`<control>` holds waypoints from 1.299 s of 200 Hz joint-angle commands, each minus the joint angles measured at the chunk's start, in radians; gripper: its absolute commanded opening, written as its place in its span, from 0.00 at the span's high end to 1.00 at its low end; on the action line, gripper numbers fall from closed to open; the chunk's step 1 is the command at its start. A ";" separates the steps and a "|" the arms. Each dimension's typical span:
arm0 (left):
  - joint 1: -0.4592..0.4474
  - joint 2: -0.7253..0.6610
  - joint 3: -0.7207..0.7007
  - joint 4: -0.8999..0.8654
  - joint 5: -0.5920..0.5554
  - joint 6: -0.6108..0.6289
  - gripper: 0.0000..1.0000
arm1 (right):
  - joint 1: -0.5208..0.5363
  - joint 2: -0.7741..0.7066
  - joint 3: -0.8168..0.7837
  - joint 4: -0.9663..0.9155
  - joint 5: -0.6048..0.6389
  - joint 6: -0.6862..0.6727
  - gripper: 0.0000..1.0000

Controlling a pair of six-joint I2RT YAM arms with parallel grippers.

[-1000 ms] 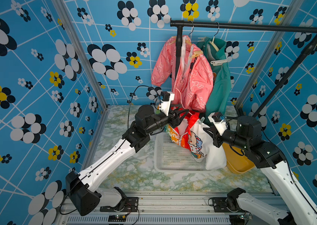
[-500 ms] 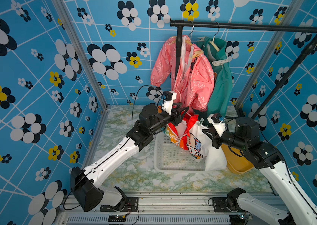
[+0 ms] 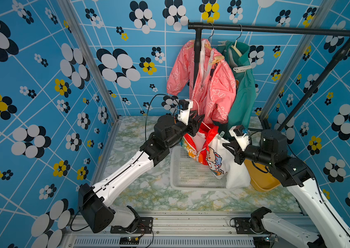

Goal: Remove the clothespins securing jackets to the hanger
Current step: Remove the clothespin from the hanger.

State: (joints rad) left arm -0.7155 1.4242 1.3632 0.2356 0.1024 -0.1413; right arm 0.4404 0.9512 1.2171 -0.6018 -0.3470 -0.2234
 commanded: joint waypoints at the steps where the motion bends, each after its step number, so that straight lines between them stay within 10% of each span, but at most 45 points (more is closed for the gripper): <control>1: 0.002 0.028 0.048 0.045 0.030 0.004 0.66 | 0.008 -0.005 0.007 0.058 -0.037 0.016 1.00; 34: 0.004 0.039 0.056 0.048 0.036 0.014 1.00 | 0.008 0.005 0.001 0.064 -0.037 0.018 1.00; 91: 0.004 0.024 0.037 0.050 0.017 0.045 1.00 | 0.009 0.003 -0.002 0.076 -0.031 0.024 1.00; 109: 0.004 0.024 0.037 0.047 0.013 0.054 1.00 | 0.009 -0.008 -0.002 0.081 -0.018 0.024 0.66; 132: 0.004 0.021 0.034 0.046 0.010 0.061 1.00 | 0.009 -0.027 0.003 0.088 -0.014 0.029 0.50; 260: -0.002 -0.023 -0.001 0.030 0.092 0.091 1.00 | 0.009 0.091 0.083 0.149 0.094 -0.036 0.41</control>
State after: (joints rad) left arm -0.7139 1.4582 1.3766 0.2382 0.1715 -0.0887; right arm 0.4427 1.0618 1.2739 -0.4664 -0.3355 -0.2276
